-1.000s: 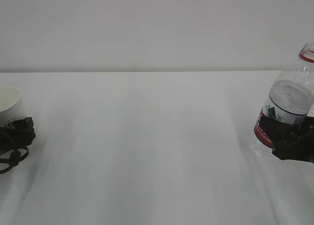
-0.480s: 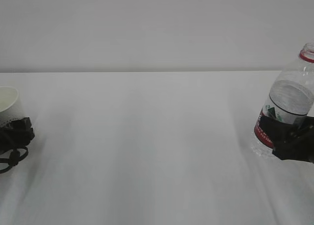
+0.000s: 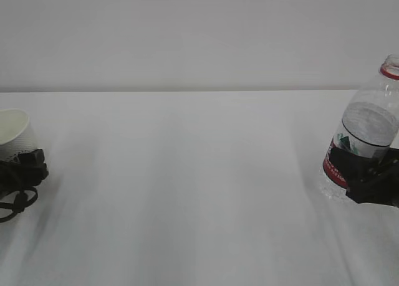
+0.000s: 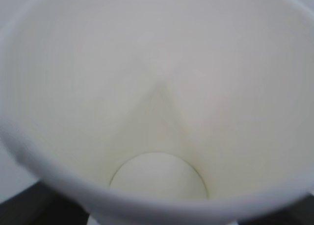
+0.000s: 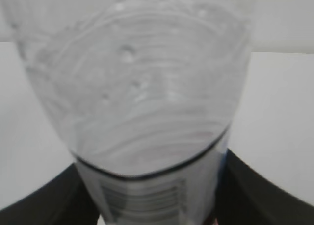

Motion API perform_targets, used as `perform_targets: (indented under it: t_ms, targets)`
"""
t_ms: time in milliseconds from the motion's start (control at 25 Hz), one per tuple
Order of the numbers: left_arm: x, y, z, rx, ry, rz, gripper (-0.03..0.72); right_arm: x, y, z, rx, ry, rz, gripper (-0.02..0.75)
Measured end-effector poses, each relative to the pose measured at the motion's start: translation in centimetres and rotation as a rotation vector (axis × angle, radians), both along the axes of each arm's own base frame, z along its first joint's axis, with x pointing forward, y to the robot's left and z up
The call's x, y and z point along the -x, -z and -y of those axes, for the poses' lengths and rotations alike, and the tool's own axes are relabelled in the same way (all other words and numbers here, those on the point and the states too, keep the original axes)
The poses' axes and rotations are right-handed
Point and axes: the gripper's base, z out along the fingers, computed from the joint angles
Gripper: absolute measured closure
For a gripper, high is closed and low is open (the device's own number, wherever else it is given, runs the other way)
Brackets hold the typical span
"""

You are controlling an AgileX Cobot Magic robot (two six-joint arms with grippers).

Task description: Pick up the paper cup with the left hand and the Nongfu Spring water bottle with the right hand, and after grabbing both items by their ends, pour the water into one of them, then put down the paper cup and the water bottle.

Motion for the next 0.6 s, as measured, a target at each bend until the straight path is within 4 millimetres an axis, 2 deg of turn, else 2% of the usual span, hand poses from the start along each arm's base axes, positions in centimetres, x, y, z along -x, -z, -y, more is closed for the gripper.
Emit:
perform_targets:
  t_ms: [320, 600]
  targets:
    - [-0.1, -0.7, 1.4, -0.006, 0.164, 0.024, 0.109, 0.0, 0.0, 0.0, 0.0, 0.0, 0.0, 0.279]
    - [0.2, -0.9, 3.2, -0.017, 0.385, 0.034, 0.11, 0.0, 0.0, 0.0, 0.0, 0.0, 0.0, 0.279]
